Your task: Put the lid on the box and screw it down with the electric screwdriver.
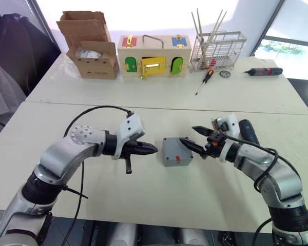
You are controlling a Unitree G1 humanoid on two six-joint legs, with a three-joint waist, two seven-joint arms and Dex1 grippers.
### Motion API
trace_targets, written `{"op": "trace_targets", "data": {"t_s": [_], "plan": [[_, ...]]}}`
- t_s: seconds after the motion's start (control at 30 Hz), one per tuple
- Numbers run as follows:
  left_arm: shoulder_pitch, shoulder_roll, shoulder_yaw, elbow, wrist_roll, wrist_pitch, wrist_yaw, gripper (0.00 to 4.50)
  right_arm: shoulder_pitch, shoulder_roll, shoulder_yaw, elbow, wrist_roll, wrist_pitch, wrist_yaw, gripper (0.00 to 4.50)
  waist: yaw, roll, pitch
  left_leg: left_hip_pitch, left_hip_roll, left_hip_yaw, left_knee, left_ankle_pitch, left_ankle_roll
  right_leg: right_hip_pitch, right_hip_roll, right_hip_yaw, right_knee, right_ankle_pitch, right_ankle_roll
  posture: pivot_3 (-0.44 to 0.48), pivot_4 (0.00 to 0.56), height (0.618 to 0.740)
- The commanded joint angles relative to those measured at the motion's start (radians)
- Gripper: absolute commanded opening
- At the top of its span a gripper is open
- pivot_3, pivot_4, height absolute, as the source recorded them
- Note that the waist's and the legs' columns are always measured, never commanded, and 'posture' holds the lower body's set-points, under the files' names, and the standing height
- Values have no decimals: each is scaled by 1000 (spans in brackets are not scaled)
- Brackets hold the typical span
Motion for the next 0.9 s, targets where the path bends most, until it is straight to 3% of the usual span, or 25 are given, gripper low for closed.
{"op": "trace_targets", "data": {"t_s": [0.03,0.2,0.33,0.47,0.57,0.77,0.9], "plan": [[-27,-30,32,6,-18,-23,2,0,-24,-27,-96,-52,51,34,-12,4489,2,0,0,0,0,0,0,0,0,0,0,0,0,0,0,0,150,739],[-115,-161,83,36,-104,-16,28,0,-133,-110,-373,-28,226,249,-107,4489,13,0,1,-1,0,0,1,0,0,0,-1,0,0,0,0,0,150,739],[-146,-198,28,28,-108,-30,-7,0,-226,-290,-450,33,320,432,-65,4489,16,0,1,-1,0,1,0,0,0,-1,-1,0,0,0,0,0,150,739],[-159,-215,-25,49,-81,-70,-52,0,-273,-515,-368,118,287,603,-44,4489,16,0,1,-1,0,2,0,-1,2,0,-2,0,-1,0,0,0,150,739],[-175,-217,-63,84,-52,-106,-87,0,-324,-572,-346,195,296,726,-52,4489,15,0,1,-1,0,3,2,-1,3,1,-2,0,-2,0,0,0,150,739],[-154,-200,-93,51,-36,-118,-107,0,-181,-703,-351,235,254,780,20,4489,20,0,1,-2,0,3,0,-2,5,0,-3,0,-3,0,0,0,150,739],[-130,-198,-92,14,-38,-105,-84,0,-177,-751,-274,315,223,799,45,4489,20,1,1,-2,0,5,3,-2,5,0,-3,1,-3,0,0,0,150,739]]}}
